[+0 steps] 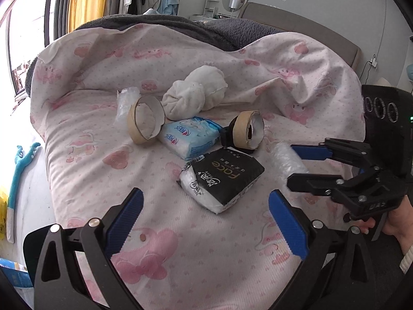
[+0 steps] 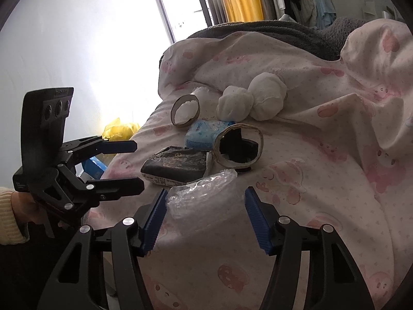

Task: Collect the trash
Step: 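Move the right tool toward the clear plastic wrap while the left tool approaches the black tissue pack, then grasp the clear plastic wrap with the right tool while the left tool grasps the black 'Face' tissue pack, then carry both items to the black bin and open the left tool over it, then lower the plastic wrap into the black bin and open the right tool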

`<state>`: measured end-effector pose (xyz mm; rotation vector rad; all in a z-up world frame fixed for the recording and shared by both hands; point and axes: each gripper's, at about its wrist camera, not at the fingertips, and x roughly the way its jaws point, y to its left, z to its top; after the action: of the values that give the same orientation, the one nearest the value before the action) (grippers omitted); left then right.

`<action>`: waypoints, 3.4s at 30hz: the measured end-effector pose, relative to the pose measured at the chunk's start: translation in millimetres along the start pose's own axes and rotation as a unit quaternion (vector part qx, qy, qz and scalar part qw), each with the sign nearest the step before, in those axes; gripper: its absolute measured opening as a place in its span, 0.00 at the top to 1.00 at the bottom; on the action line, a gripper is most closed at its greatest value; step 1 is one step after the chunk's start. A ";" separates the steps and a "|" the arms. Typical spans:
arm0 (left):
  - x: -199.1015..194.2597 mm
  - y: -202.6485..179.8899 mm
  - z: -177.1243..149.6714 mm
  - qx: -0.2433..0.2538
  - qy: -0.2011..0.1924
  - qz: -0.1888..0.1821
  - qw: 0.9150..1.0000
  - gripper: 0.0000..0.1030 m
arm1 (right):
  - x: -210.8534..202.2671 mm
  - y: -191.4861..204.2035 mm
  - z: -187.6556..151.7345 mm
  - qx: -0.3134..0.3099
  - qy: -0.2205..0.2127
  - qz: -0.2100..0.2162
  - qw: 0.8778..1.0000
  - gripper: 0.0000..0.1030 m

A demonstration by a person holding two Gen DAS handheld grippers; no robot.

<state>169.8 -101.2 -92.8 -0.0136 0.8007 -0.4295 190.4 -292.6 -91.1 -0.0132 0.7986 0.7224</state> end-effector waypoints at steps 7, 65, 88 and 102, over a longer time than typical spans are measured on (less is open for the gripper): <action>20.0 -5.1 6.7 -0.017 0.014 0.005 1.000 0.04 | -26.0 -13.2 4.9 0.039 -0.052 -0.011 0.998 0.39; -89.6 199.9 -69.5 -0.143 0.023 0.155 0.977 0.17 | 82.4 192.6 115.5 0.036 -0.071 0.037 0.996 0.39; -92.1 286.5 -156.5 -0.239 0.155 0.137 0.949 0.07 | 178.8 290.9 117.4 0.008 0.031 0.061 0.998 0.39; -169.8 305.2 -158.4 -0.225 0.050 0.181 0.956 0.07 | 242.8 308.7 98.5 0.001 0.113 0.032 0.993 0.40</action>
<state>67.0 265.4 -138.8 -0.2679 0.9649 0.1073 185.7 112.1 -103.2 -0.0690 1.0187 0.7900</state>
